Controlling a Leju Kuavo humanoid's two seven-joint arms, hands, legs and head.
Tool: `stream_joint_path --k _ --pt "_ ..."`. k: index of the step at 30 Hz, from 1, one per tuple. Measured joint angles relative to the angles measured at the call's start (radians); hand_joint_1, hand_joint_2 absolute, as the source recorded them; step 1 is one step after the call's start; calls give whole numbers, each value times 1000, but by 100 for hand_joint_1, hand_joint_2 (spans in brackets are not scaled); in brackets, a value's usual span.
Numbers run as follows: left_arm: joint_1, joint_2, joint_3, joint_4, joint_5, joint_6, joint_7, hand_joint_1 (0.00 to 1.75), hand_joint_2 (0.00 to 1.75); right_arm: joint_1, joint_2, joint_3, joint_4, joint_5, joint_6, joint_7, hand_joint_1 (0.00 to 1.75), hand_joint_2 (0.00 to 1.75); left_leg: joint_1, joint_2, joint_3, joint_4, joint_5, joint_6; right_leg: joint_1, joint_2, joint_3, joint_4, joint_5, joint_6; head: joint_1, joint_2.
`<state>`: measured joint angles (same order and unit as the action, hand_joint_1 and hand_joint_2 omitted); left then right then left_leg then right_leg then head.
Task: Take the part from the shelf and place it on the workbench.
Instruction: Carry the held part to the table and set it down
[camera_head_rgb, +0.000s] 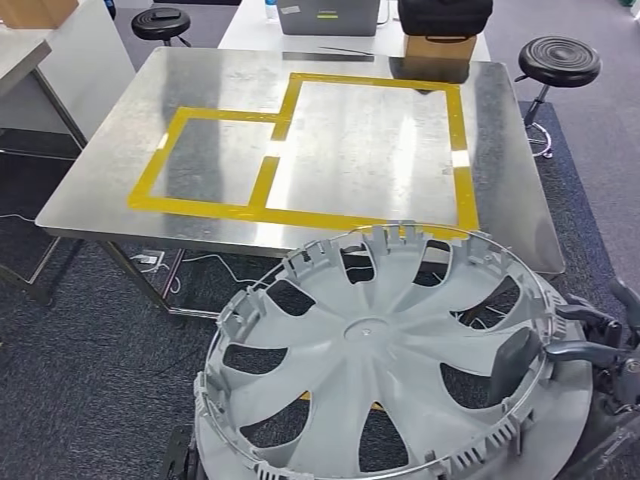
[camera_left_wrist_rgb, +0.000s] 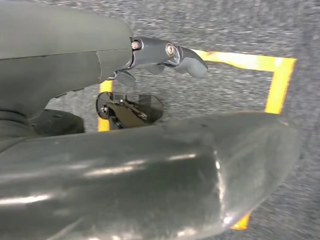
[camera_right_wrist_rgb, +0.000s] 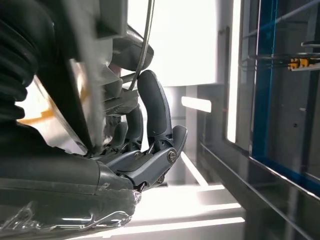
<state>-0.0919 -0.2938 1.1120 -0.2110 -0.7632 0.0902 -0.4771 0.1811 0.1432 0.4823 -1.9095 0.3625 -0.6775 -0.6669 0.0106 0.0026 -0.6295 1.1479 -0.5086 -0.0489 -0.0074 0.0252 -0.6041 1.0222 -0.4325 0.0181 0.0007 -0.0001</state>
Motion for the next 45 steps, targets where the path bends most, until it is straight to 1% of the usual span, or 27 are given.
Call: stream_joint_path --k 1,3,5,7,8,10,12,13,14,15,17,18,21,23,26,27,28,29,31,33,36,38,41,42,43,44,45 --pt "-1 -1 1 0 6 0 -14 0 175 3 5 -9 0 7 -1 -3 175 175 2 -3 27 -63 27 0 1 4 -1 4 -2 5 -2 0" --pt "-3 -2 2 0 15 1 -44 0 175 9 12 -24 1 12 -1 -12 175 175 3 -8 52 -129 43 10 5 9 -7 8 -2 16 -4 0" --pt "-4 -3 3 0 18 2 -64 0 175 14 18 -39 1 15 -1 -22 175 175 1 -9 51 -133 42 28 5 10 -9 6 0 27 -5 0" --pt "-5 -3 6 0 21 9 -71 0 175 19 24 -51 1 24 -1 -27 175 175 3 -8 52 -135 45 43 3 1 -19 28 -19 37 -2 0" --pt "-6 -3 8 0 23 15 -72 0 175 21 26 -57 1 34 -1 -28 175 175 4 -6 53 -136 46 49 3 -6 -36 68 -43 41 1 0" --pt "-5 -2 11 0 19 23 -74 0 175 26 30 -69 1 61 -2 -29 175 175 4 -4 53 -135 45 54 2 -15 -94 199 -108 46 6 0" --pt "-4 -1 12 0 7 8 -73 0 175 29 34 -78 1 83 -2 -29 175 175 2 -2 54 -135 45 55 2 -17 -139 294 -137 46 6 0" --pt "-3 -1 12 0 4 -5 -70 0 175 31 36 -81 1 91 -2 -29 175 175 2 -1 55 -135 44 55 2 -17 -136 288 -123 45 6 0" --pt "-3 -1 12 0 4 -17 -66 0 175 31 37 -84 0 96 -2 -29 175 175 1 -1 57 -135 43 54 2 -17 -113 241 -93 42 6 0" --pt "-3 -2 12 0 7 -30 -63 0 175 32 38 -85 0 99 -2 -29 175 175 1 -1 60 -135 42 53 2 -19 -77 170 -57 38 6 0" --pt "-3 -5 13 0 14 -51 -60 0 175 32 39 -87 0 100 -2 -29 175 175 -3 -1 63 -133 38 45 4 -24 -12 47 -17 32 5 0" --pt "-3 -7 13 0 17 -60 -60 0 175 33 39 -87 0 99 -2 -30 175 175 -5 -1 62 -133 37 40 5 -25 1 21 -13 30 5 0" --pt "-2 -11 14 0 21 -79 -58 0 175 34 40 -88 0 98 -2 -30 175 175 -3 1 62 -137 37 23 7 -19 1 10 -12 16 4 0" --pt "-3 -13 14 0 22 -86 -57 0 175 34 42 -88 0 99 -2 -31 175 175 -2 0 46 -101 8 11 3 -19 3 4 -8 4 3 0" --pt "-1 -12 17 0 28 -101 -54 0 175 35 43 -88 0 99 -2 -31 175 175 -2 0 -38 74 -81 2 2 -18 1 3 -6 -4 1 0" --pt "-1 -12 18 0 30 -111 -52 0 175 35 43 -89 0 98 -2 -31 175 175 -2 0 -60 118 -92 2 2 -17 1 3 -6 -4 1 0" --pt "0 -12 20 0 33 -121 -49 0 175 35 43 -89 0 97 -2 -31 175 175 -2 0 -69 131 -85 2 2 -16 1 3 -6 -5 1 0" --pt "0 -12 21 0 35 -132 -46 0 175 35 43 -89 0 95 -2 -31 175 175 -2 0 -59 107 -59 2 1 -15 1 3 -6 -4 1 0" --pt "0 -12 22 0 38 -152 -36 0 175 34 43 -89 0 92 -2 -31 175 175 -1 -1 0 -15 11 5 1 -12 3 4 -6 0 1 0" --pt "-1 -12 23 0 38 -167 -26 0 175 34 43 -89 0 89 -2 -31 175 175 -2 -3 47 -115 44 13 5 -9 0 9 -7 10 0 0" --pt "1 -14 25 0 38 -193 -22 0 175 34 43 -89 0 86 -2 -31 175 175 -3 -4 52 -137 47 33 6 -9 -4 7 -5 26 0 0" --pt "2 -15 26 0 41 -220 -32 0 175 34 42 -89 0 86 -2 -31 175 175 0 -4 53 -139 50 46 5 -13 -17 37 -28 36 5 0" --pt "3 -15 29 0 54 -245 -47 0 175 34 42 -89 0 87 -2 -31 175 175 2 -5 55 -141 35 60 3 -17 -103 219 -111 46 12 0" --pt "4 -15 33 0 62 -246 -49 0 175 34 42 -89 0 87 -2 -31 175 175 1 -3 58 -141 32 62 3 -17 -131 275 -126 48 12 0" --pt "5 -15 38 0 69 -241 -47 0 175 34 42 -89 0 87 -2 -31 175 175 1 -1 63 -141 33 61 2 -17 -144 298 -123 48 13 0" --pt "5 -16 43 0 73 -231 -45 0 175 34 42 -89 0 87 -2 -31 175 175 0 0 70 -140 33 59 1 -18 -137 282 -103 47 13 0" --pt "5 -16 47 0 74 -219 -40 0 175 34 42 -89 0 87 -2 -31 175 175 1 1 76 -140 33 56 1 -18 -109 226 -69 45 13 0"
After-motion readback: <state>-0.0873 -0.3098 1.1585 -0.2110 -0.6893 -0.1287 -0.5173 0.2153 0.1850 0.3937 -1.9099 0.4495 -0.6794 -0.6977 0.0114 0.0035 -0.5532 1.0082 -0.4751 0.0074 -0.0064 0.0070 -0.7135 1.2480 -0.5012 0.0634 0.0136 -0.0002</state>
